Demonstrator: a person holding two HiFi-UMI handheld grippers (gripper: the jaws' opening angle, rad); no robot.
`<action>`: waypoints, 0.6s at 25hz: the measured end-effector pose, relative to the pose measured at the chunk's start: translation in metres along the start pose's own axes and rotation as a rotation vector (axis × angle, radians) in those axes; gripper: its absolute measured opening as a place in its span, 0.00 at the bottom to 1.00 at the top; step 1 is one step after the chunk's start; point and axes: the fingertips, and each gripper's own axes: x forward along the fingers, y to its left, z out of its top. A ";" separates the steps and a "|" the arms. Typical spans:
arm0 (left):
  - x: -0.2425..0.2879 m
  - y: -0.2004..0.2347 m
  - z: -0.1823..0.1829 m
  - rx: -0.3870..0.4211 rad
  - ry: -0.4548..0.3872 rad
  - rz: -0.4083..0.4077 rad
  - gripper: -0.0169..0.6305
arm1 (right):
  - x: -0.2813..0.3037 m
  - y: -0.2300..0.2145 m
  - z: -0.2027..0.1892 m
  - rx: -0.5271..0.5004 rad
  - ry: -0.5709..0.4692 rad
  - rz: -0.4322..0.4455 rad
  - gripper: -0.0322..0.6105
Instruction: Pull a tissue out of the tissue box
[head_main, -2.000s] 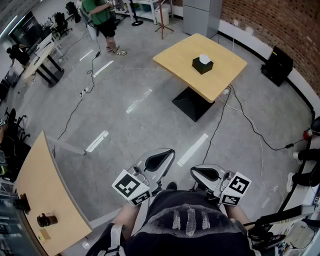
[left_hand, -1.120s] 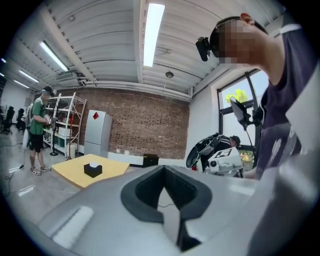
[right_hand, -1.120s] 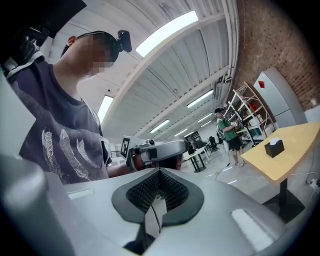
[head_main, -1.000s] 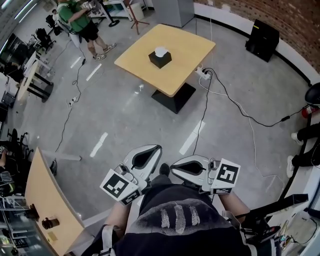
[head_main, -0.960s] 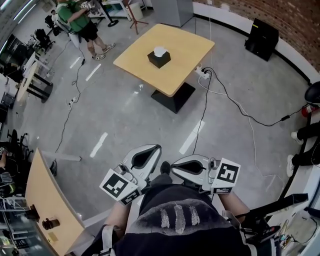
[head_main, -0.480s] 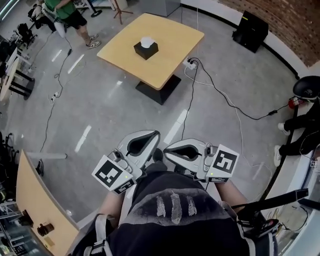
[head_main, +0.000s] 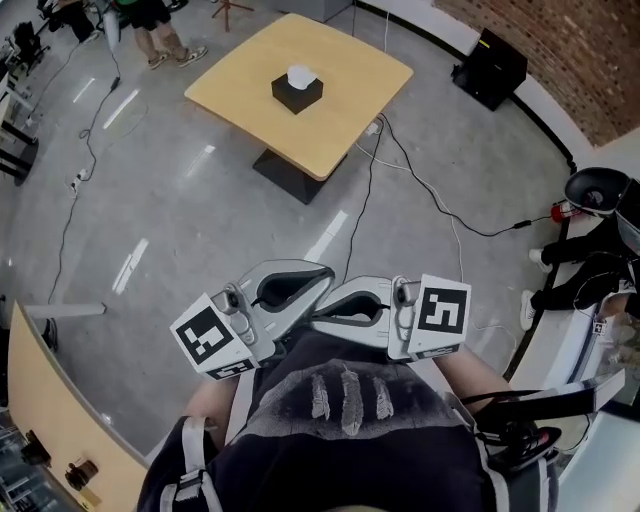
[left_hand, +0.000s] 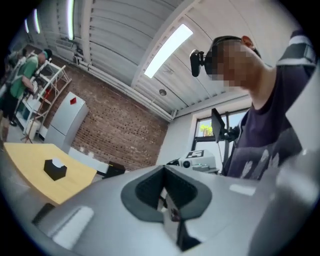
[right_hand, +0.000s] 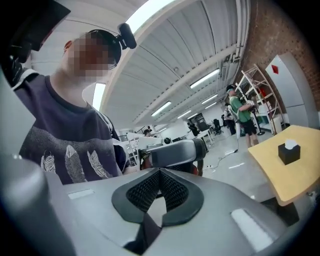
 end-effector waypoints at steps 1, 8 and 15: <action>-0.005 -0.002 0.000 -0.023 0.002 -0.045 0.03 | 0.008 0.002 0.000 0.019 0.020 0.023 0.05; -0.032 -0.010 -0.009 -0.088 0.045 -0.216 0.03 | 0.060 0.009 -0.015 0.000 0.227 0.170 0.05; -0.063 0.007 -0.005 -0.132 0.023 -0.219 0.03 | 0.094 0.016 -0.019 0.117 0.316 0.355 0.04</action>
